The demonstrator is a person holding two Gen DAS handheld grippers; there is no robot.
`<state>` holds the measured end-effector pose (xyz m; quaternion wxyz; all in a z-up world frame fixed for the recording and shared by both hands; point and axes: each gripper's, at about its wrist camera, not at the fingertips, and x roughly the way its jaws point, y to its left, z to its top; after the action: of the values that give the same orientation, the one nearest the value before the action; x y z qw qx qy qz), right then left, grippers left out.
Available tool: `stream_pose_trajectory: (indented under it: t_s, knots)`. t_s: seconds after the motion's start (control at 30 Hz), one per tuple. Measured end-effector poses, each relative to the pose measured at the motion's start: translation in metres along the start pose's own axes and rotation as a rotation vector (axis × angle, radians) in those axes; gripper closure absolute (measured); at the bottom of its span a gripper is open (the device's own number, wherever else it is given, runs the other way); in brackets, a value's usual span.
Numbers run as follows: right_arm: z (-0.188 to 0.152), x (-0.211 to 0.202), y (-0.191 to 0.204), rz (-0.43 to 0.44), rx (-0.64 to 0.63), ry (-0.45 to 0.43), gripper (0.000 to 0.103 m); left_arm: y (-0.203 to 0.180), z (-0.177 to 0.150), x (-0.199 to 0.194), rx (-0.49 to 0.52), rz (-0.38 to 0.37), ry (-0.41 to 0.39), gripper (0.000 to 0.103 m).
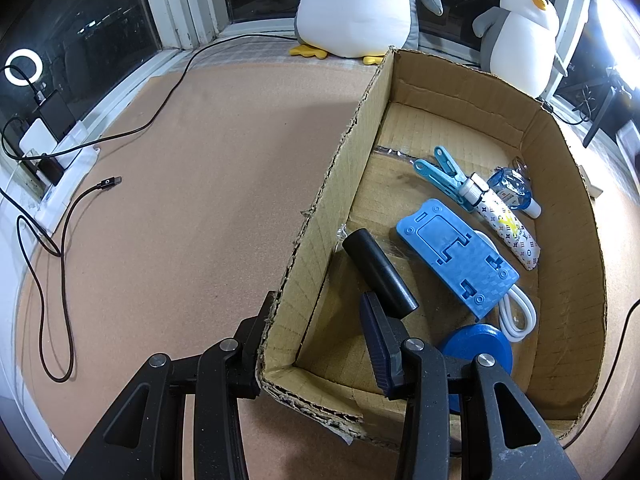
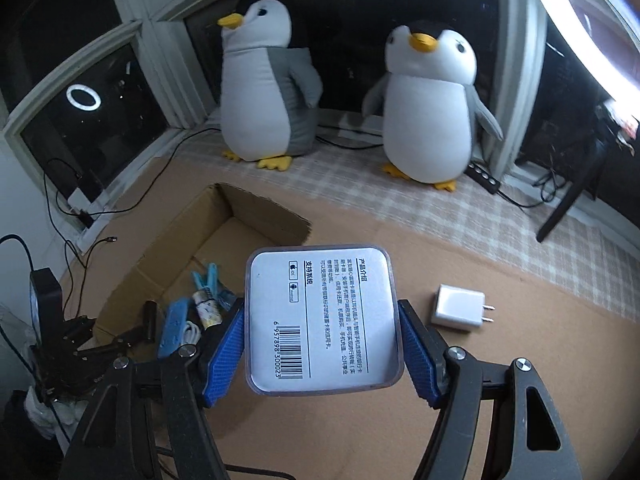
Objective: Organize rigid objects
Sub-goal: 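Carry the power bank into the box and open the right tool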
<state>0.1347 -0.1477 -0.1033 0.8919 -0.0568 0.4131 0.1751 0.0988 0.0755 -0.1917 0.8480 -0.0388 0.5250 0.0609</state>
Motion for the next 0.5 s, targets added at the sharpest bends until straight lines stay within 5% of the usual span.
stream_pose_trajectory:
  t_s: [0.5]
  knots:
    - [0.036,0.061,0.064,0.024,-0.106,0.040,0.035,-0.001,0.001,-0.001,-0.001,0.000,0.000,0.060]
